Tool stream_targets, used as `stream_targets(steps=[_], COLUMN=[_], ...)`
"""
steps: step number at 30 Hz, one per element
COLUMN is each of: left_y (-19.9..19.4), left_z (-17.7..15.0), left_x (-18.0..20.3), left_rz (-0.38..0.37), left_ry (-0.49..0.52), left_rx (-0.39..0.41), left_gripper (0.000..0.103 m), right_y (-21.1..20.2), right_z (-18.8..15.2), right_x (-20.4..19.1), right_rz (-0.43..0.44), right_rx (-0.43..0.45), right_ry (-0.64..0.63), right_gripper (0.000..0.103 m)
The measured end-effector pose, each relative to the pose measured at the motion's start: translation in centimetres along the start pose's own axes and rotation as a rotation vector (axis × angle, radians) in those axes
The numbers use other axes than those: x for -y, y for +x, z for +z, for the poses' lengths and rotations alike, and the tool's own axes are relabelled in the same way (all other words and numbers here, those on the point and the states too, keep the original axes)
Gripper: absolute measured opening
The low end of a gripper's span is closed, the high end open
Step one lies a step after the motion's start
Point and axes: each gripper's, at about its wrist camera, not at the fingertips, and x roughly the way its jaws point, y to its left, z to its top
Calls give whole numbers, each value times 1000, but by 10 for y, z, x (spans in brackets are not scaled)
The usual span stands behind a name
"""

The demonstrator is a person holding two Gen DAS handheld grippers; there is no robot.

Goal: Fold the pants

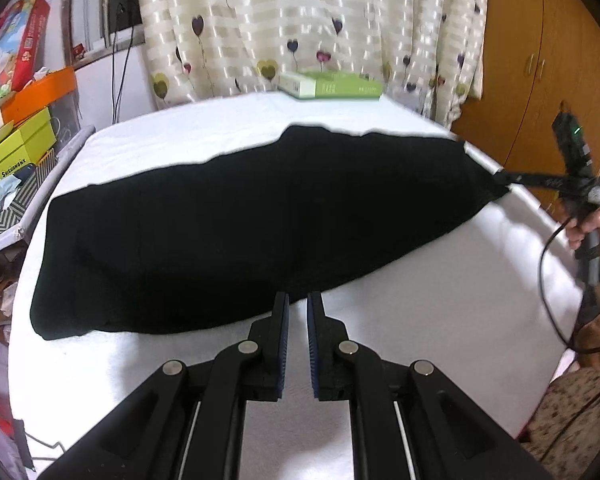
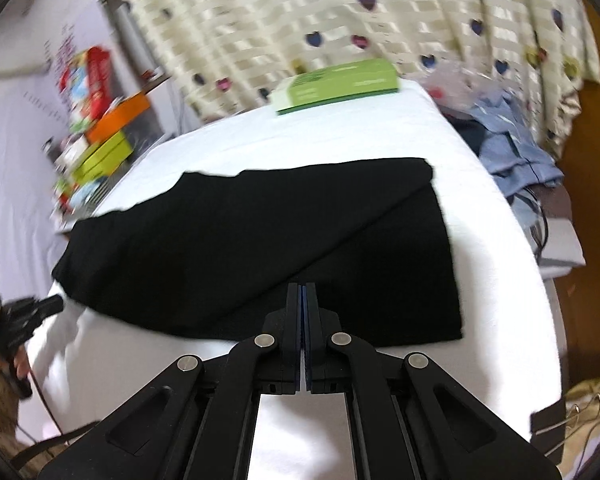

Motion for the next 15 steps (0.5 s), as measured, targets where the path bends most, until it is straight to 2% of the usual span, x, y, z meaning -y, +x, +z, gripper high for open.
stream_targets(steps=[3, 5, 7, 8, 13, 15], left_y=[-5, -4, 2, 7, 33, 44], left_z=[11, 18, 25, 28, 46, 55], left_x=[2, 9, 19, 25, 57, 68], left_rz=[-35, -47, -78, -86, -168, -197], left_ry=[-34, -29, -8, 7, 82, 101], left_rx=[42, 62, 66, 61, 46, 43], left_gripper=[23, 26, 33, 37, 38, 38], right_y=[12, 19, 27, 30, 42, 47], right_z=[9, 14, 21, 24, 33, 39], right_x=[4, 8, 12, 13, 5, 3], right_rz=[19, 46, 56, 58, 37, 72], right_rx=[-24, -34, -46, -57, -94, -108], right_ry=[22, 48, 84, 94, 64, 59], right_gripper=[8, 17, 49, 53, 53, 53])
